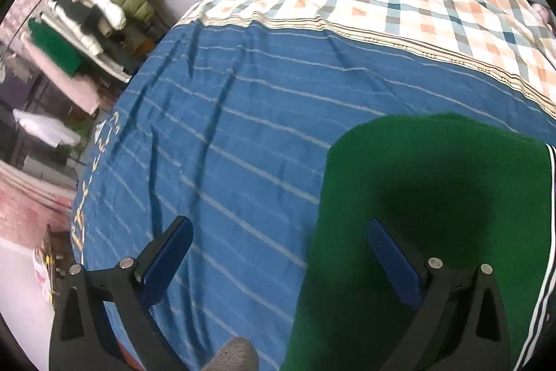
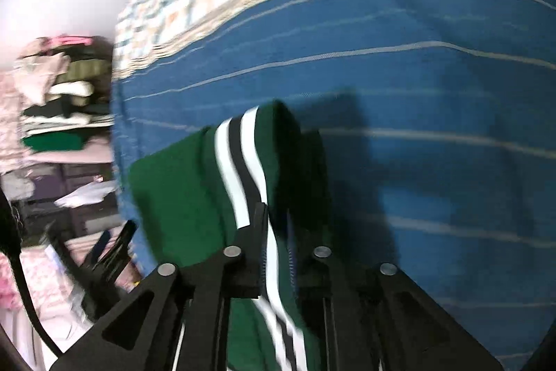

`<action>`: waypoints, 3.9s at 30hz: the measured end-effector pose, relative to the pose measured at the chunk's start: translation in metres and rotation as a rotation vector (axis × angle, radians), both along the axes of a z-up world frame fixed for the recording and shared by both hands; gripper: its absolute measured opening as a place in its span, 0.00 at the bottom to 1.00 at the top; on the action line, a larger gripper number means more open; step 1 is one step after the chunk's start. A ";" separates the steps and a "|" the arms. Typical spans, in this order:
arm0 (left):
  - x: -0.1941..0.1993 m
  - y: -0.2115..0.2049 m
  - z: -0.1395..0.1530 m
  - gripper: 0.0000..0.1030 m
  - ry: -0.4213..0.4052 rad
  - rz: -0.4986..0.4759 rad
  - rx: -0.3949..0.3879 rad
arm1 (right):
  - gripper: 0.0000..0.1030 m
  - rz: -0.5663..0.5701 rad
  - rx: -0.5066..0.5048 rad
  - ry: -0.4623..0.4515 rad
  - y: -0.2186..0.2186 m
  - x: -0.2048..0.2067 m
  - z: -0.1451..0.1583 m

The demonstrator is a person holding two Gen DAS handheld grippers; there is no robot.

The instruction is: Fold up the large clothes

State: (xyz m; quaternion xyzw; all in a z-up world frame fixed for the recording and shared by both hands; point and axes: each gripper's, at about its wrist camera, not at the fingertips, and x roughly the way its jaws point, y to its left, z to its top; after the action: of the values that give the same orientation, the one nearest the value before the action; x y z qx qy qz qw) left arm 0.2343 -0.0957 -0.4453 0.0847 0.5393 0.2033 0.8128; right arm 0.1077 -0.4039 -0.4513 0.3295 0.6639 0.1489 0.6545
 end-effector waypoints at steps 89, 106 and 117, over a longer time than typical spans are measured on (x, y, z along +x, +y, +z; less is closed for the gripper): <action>-0.073 -0.068 -0.061 1.00 0.230 -0.054 -0.168 | 0.48 0.123 -0.077 0.226 0.055 -0.170 -0.027; -0.082 -0.055 -0.042 1.00 0.201 -0.036 -0.225 | 0.10 0.170 -0.237 0.171 0.062 -0.162 -0.017; -0.111 0.033 -0.010 1.00 0.128 0.144 -0.215 | 0.87 0.168 0.178 0.089 0.013 -0.115 -0.077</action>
State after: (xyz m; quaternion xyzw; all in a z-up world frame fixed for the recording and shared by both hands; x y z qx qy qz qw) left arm 0.1233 -0.0632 -0.4550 -0.0291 0.6132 0.1965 0.7645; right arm -0.0072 -0.3907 -0.5286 0.3357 0.7018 0.2468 0.5778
